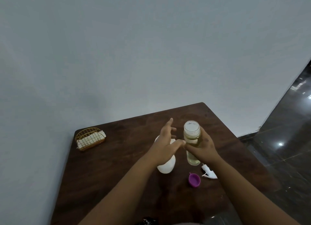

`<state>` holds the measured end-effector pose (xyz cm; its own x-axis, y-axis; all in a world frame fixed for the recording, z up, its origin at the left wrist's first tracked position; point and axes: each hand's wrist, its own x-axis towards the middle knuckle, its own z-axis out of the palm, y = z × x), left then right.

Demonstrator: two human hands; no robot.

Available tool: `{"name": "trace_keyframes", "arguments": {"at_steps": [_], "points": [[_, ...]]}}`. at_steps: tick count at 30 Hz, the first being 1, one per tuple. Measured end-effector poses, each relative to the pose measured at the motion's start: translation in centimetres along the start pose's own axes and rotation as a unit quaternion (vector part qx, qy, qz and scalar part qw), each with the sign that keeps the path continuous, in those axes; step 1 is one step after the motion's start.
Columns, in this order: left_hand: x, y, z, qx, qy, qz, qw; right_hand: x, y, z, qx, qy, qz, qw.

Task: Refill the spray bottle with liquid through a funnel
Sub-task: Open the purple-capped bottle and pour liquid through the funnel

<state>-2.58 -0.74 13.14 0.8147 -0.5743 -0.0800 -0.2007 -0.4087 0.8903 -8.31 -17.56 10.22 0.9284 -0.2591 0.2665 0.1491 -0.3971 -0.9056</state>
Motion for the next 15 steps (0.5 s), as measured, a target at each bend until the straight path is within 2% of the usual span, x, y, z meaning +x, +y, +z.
{"name": "trace_keyframes", "arguments": {"at_steps": [3,5,9,15], "points": [[-0.2,-2.0,-3.1,0.049,0.071,0.018,0.996,1.3,0.6,-0.5,-0.068,0.0,-0.001,0.998],[-0.4,-3.5,-4.1,0.101,0.092,-0.011,0.991,1.8,1.1,-0.6,-0.091,-0.012,-0.007,0.996],[-0.7,-5.5,-3.4,0.14,0.05,-0.092,0.985,2.8,1.6,-0.3,-0.144,-0.036,-0.038,0.988],[-0.1,-6.6,-0.5,0.144,0.048,-0.101,0.983,4.2,2.5,0.2,-0.172,-0.087,-0.082,0.978]]}}
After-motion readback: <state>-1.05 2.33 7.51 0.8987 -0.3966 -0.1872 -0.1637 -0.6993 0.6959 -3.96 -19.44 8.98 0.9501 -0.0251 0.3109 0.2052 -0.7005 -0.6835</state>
